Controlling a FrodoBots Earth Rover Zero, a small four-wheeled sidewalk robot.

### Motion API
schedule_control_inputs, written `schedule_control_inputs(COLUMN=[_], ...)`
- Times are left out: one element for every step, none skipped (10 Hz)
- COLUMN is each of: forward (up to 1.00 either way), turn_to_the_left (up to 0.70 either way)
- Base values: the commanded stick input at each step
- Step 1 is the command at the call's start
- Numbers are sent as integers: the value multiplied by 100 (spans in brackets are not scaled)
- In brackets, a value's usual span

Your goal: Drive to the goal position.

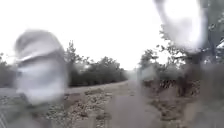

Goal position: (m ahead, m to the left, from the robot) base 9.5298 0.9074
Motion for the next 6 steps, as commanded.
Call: schedule_control_inputs(forward=[70, 70, 70, 70, 70, 70], turn_to_the_left=[14, 0, 0, 0, 0, 0])
